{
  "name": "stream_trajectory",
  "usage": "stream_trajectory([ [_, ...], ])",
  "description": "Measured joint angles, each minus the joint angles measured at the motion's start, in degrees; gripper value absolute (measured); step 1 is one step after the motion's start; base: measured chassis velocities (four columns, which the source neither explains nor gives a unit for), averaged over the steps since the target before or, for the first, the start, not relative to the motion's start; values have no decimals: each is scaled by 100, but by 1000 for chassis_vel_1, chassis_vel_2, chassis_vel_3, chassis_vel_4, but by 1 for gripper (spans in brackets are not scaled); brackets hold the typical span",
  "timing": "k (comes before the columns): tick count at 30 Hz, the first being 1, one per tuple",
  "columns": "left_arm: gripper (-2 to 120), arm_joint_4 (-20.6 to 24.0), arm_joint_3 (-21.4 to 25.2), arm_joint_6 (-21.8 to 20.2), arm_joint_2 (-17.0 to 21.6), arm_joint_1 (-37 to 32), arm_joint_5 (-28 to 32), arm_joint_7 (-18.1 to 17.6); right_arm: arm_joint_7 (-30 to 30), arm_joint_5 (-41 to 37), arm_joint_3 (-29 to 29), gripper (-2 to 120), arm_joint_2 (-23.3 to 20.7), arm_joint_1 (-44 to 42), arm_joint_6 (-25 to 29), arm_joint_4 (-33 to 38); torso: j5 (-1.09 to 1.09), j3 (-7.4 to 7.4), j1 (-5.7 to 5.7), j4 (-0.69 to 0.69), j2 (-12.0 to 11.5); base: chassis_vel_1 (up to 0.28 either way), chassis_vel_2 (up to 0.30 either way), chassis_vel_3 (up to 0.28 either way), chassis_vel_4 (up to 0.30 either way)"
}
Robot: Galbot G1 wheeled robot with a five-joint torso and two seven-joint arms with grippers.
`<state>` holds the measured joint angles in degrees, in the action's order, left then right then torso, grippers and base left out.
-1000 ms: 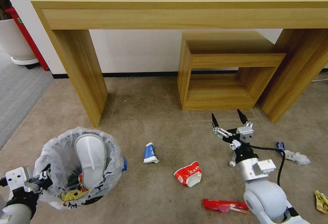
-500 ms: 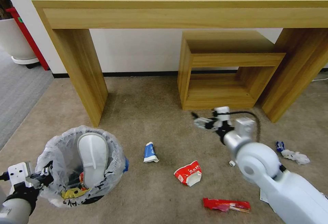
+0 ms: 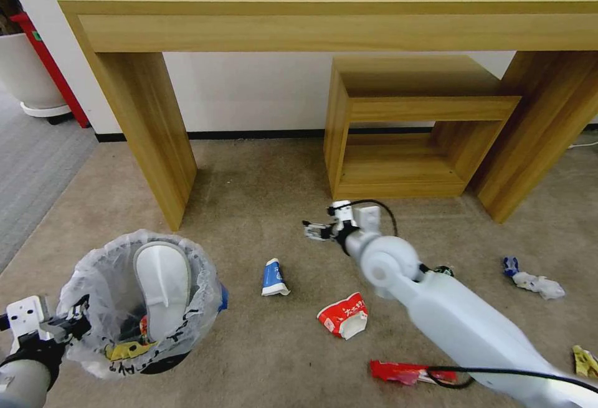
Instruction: Pick up the trash bin and place the garbage on the floor into it.
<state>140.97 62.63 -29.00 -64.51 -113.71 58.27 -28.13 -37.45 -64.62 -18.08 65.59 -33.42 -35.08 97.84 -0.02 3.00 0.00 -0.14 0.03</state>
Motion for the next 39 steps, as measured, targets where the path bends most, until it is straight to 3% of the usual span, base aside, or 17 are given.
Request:
stream_trajectory([
  [2, 1, -12, 5, -5, 4, -1, 12, -20, -849, -466, -112, 100, 360, 89, -364, -219, 0, -1, 0, 2, 0, 0, 0, 0, 0],
  [6, 1, -71, -41, -19, -3, 30, 27, -36, -1192, -666, -138, 100, 586, 109, -485, -452, 0, -1, 0, -2, 0, 0, 0, 0, 0],
  [22, 1, -125, -29, -24, 9, 29, 102, -124, -1217, -711, -362, 100, 1244, 303, -585, -1260, 1, -1, 0, 0, 0, 0, 0, 0, 0],
  [39, 1, -205, -105, -17, -56, -14, -25, -109, -962, 506, -344, 100, 2288, 303, -254, -2960, 1, -1, 0, 0, 0, 0, 0, 0, 0],
])
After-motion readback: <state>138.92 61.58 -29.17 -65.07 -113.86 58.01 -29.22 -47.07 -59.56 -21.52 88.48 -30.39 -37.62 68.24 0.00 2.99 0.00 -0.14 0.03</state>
